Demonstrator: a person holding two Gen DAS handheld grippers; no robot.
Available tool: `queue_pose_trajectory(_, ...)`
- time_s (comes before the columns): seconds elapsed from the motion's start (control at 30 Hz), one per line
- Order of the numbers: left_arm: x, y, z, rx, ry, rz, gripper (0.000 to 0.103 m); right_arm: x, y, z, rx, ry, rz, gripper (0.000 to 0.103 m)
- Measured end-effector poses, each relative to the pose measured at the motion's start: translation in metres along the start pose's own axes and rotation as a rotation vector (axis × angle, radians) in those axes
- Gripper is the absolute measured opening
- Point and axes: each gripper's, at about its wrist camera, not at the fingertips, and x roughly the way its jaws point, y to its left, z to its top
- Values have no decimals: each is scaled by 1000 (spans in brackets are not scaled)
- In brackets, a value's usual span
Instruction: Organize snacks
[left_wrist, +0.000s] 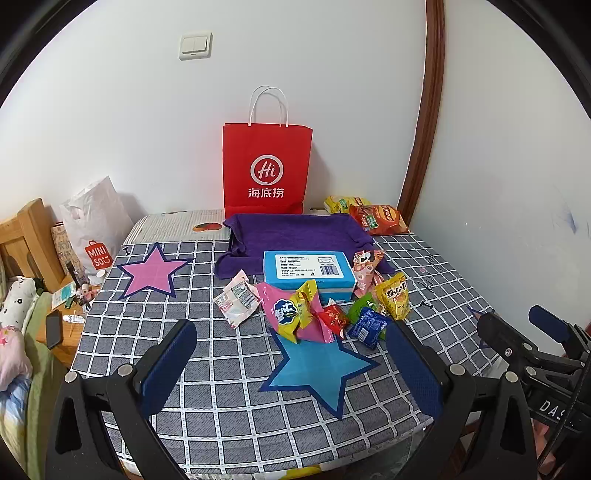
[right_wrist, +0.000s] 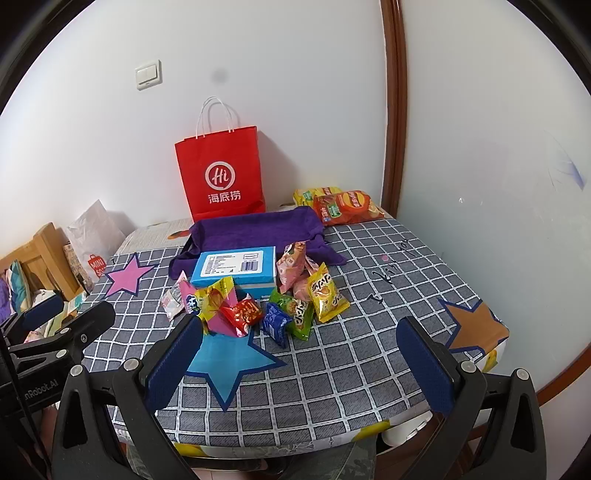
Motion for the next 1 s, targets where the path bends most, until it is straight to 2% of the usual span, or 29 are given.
queue_pose_trajectory(0.63,4,-3,2,5,0,-9,102,-4,3,0,2,-18,13,103)
queue_pose_trajectory(0.83,17,5,1,0,15,-16,102,8,1,-1,5,-11,24,103)
queue_pose_trajectory(1.0,37,17,-4,-18,44,1,102,31,-9,-5,24,33,21,103)
